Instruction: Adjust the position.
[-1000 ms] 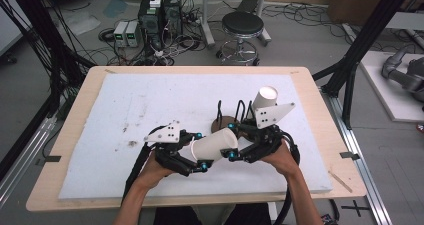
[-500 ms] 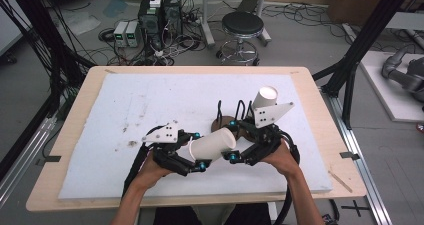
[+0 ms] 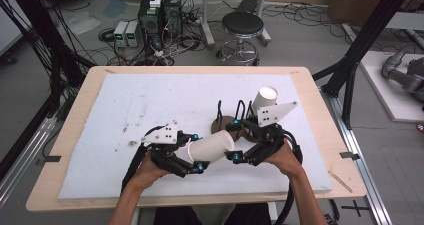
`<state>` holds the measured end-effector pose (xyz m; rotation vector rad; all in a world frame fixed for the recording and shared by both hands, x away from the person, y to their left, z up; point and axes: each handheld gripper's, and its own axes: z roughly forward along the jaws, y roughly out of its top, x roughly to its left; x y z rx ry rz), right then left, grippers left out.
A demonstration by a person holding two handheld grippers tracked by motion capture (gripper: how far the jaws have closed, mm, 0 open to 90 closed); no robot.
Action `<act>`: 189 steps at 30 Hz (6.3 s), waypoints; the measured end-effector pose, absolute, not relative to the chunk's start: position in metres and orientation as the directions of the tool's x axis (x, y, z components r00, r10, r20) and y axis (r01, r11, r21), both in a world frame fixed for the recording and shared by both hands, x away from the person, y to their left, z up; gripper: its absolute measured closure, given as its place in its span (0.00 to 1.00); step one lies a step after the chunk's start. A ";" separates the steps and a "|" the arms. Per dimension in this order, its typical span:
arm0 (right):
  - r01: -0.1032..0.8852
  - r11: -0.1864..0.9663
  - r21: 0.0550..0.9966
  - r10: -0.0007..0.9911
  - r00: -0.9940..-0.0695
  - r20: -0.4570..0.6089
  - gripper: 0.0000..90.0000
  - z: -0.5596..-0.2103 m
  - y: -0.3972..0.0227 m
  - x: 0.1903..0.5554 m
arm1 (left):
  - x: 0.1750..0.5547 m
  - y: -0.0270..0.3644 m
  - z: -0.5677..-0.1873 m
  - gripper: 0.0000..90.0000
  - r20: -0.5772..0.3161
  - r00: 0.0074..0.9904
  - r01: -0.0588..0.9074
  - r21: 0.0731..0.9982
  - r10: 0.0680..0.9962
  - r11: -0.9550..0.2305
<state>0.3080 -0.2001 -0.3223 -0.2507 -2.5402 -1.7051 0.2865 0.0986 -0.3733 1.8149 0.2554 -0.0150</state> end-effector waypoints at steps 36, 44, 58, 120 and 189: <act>0.127 0.568 0.813 0.099 -0.991 0.086 0.15 -0.299 -0.195 0.308 | 0.291 0.105 -0.336 0.30 -0.032 0.989 0.108 0.815 0.142 -0.569; 0.101 0.655 0.749 0.088 -0.994 0.057 0.15 -0.293 -0.182 0.309 | 0.293 0.103 -0.328 0.30 -0.012 0.991 0.095 0.774 0.136 -0.626; 0.050 0.750 0.660 0.055 -0.998 0.013 0.15 -0.286 -0.157 0.308 | 0.296 0.097 -0.319 0.30 0.027 0.993 0.072 0.645 0.117 -0.761; -0.011 0.864 0.504 -0.013 -1.000 -0.001 0.23 -0.311 -0.102 0.305 | 0.296 0.073 -0.309 0.30 0.069 0.994 0.036 0.534 0.086 -0.845; 0.006 0.814 0.581 0.028 -0.999 -0.029 0.38 -0.312 -0.117 0.303 | 0.300 0.086 -0.311 0.02 0.006 0.995 0.070 0.675 0.100 -0.735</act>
